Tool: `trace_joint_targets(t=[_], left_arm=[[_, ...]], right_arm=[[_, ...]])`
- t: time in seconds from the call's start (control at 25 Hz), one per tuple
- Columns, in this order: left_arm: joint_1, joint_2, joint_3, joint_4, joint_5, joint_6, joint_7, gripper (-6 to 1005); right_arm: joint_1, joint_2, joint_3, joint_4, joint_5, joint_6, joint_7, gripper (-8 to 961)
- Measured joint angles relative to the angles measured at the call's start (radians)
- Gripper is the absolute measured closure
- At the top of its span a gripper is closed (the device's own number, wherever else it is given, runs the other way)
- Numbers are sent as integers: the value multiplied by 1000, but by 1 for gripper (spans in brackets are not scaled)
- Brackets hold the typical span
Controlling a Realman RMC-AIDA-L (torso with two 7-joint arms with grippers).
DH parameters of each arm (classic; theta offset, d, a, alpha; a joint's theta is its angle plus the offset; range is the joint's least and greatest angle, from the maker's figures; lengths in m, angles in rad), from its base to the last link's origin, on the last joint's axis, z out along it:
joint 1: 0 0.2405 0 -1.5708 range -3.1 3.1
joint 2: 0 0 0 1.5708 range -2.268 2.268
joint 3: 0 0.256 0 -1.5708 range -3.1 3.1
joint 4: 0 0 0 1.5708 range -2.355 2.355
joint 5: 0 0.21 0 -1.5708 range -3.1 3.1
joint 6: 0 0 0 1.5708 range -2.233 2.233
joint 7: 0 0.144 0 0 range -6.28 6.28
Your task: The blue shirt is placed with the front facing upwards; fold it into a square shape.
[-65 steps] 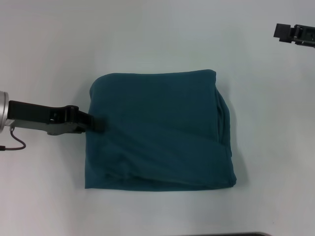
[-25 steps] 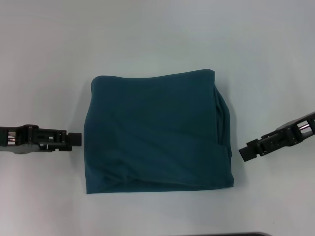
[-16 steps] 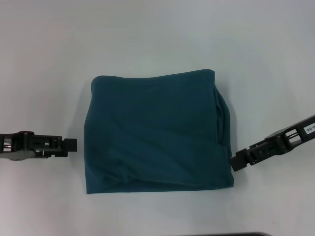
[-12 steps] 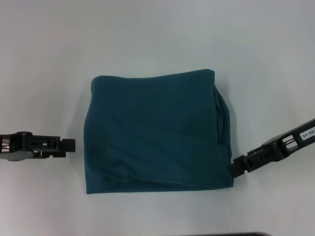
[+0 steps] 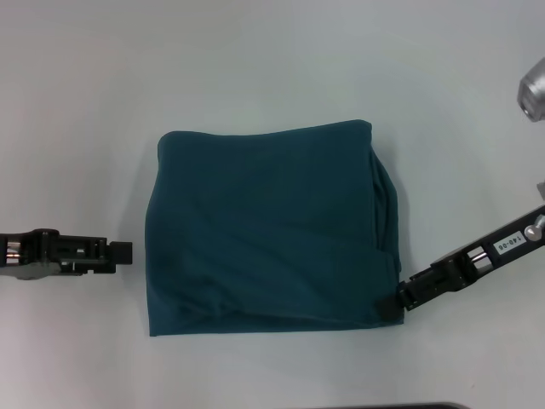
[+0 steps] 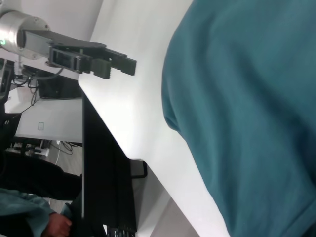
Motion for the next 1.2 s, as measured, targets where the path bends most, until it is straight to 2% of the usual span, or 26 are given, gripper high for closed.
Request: trace_joint_targets(t=[0.6, 0.72, 0.92, 1.2], left_arm=[[0, 1, -1, 11, 0, -1, -5, 434], [-2, 1, 2, 11, 2, -1, -6, 434], [-5, 1, 1, 11, 12, -1, -8, 433], [-8, 2, 1, 10, 13, -1, -9, 433]], right_arm=[[4, 25, -31, 14, -7, 67, 5, 35], [6, 31, -34, 12, -4, 82, 6, 243], [11, 32, -32, 12, -2, 93, 6, 491], [16, 32, -42, 6, -4, 95, 13, 629]])
